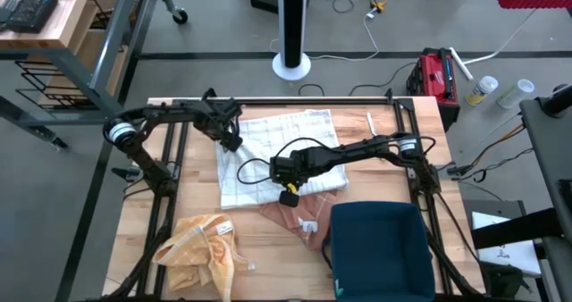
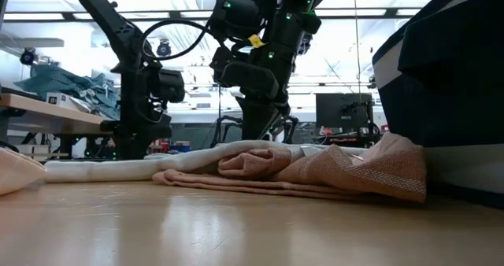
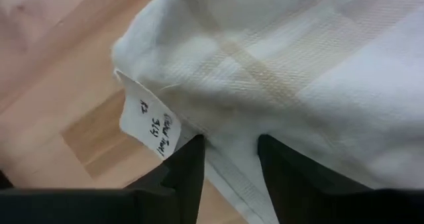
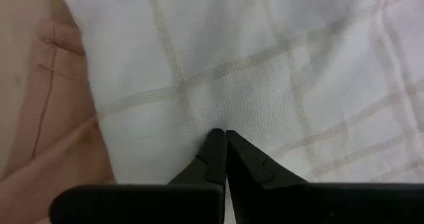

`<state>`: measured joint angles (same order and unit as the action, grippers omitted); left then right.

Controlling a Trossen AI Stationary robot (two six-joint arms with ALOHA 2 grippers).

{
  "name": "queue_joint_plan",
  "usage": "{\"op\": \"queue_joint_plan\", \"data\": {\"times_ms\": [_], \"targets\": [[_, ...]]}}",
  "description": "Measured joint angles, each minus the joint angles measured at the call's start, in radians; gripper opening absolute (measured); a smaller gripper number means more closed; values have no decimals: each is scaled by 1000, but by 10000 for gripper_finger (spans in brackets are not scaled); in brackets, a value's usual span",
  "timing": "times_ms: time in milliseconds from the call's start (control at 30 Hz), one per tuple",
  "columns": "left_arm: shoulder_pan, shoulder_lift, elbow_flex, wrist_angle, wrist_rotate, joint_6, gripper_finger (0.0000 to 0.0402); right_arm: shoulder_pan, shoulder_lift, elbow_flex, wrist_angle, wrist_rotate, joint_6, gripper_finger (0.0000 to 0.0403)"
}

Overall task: Fold towel
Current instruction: Fold the white towel

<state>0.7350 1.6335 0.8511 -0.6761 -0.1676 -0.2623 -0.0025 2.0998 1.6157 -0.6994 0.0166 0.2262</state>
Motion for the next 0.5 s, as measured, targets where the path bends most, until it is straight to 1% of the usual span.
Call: {"op": "queue_joint_plan", "data": {"times_ms": [267,500], "targets": [[-7,-24,-2,22,2,9,71,0,0,0,1,0,-2,0],[-7,-32,-2,40,3,17,33,0,0,0,1,1,-2,0]]}}
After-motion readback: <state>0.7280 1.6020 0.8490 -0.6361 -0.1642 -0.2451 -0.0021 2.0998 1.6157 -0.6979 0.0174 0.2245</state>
